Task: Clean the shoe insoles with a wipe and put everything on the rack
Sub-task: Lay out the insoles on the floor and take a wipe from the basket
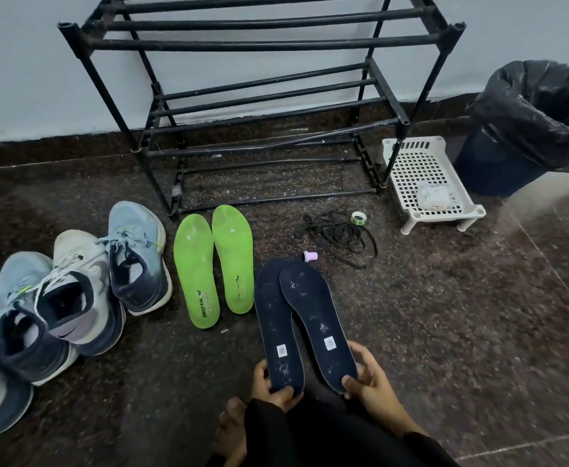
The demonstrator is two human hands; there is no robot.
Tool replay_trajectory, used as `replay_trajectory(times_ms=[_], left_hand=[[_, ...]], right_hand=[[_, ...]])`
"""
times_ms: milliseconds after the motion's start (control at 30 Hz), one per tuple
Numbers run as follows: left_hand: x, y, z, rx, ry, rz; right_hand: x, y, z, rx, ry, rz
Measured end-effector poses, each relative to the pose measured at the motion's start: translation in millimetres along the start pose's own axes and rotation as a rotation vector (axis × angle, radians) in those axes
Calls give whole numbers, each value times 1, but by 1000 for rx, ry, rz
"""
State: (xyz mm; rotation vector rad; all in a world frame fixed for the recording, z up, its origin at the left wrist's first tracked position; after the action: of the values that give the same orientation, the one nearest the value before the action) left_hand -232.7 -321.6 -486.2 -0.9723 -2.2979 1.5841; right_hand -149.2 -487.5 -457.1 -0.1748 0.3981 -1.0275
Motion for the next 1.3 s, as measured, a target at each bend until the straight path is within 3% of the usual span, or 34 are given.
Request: replay_trajectory(times_ms=[400, 633, 1033, 1100, 1200, 1300], left_hand=[[-17, 21, -12, -94, -1, -65], [-37, 23, -32, -178, -11, -62], [-38, 14, -23, -147, -66, -142], [-38, 12, -23, -133, -58, -146], [-40, 13, -27, -128, -70, -145], [-40, 16, -29, -129, -47, -158]], right_hand=[[-6, 29, -9, -150, -59, -142], [3, 56, -2, -171, -49, -330], [3, 60, -9, -234, -152, -483], [1, 60, -6, -259, -291, -449], [4, 72, 18, -245, -892, -320], [5, 104, 50, -13, -1323, -316]])
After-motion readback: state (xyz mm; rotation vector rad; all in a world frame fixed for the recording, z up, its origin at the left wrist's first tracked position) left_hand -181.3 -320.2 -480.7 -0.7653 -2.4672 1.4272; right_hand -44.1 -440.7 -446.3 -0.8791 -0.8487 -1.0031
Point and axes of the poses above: each hand's wrist, its own y-axis towards the middle knuckle, its own x-axis out of the back of the hand, z = x × y, the point moved 3 cm from there along y, towards the middle knuckle, and after that the axes turned 9 degrees about x, right-handed, at the moved point
